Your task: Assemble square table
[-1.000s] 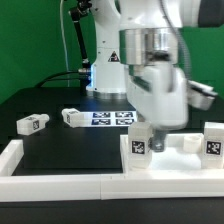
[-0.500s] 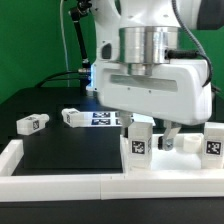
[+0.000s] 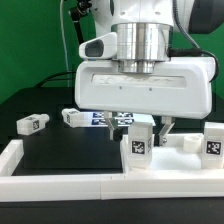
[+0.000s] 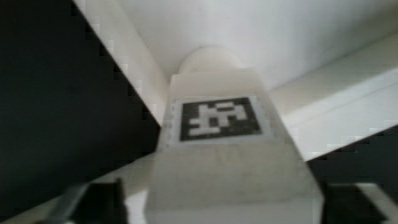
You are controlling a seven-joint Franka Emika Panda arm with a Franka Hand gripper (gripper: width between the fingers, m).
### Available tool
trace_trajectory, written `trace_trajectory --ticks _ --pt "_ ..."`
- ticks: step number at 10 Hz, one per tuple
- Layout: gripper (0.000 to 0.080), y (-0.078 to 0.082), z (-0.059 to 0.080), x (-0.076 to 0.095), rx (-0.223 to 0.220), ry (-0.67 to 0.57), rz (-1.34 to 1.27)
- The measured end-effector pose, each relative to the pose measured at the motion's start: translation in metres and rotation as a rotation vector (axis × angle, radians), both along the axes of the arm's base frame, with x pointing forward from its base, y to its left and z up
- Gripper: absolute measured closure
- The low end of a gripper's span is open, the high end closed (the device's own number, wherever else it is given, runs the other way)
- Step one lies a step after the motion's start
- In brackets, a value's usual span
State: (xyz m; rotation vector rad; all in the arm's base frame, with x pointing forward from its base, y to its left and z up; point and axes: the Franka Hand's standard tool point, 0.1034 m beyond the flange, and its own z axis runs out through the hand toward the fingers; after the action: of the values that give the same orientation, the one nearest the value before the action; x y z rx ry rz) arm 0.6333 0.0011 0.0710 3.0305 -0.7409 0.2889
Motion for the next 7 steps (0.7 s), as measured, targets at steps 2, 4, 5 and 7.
trace_trajectory --ticks 2,4,5,7 --pt "0.0409 0.0001 -0.0002 -0.0001 0.011 -0.003 -0.054" --pt "0.0511 -0.0024 -0.0008 -0.0011 0.040 -0.009 -0.223" --pt "0.0511 -0.0037 -0.0010 -0.0017 0.052 -0.011 -0.300" --pt "0.0511 -0.0070 -0.0014 -0.0029 0.086 0.009 -0.509"
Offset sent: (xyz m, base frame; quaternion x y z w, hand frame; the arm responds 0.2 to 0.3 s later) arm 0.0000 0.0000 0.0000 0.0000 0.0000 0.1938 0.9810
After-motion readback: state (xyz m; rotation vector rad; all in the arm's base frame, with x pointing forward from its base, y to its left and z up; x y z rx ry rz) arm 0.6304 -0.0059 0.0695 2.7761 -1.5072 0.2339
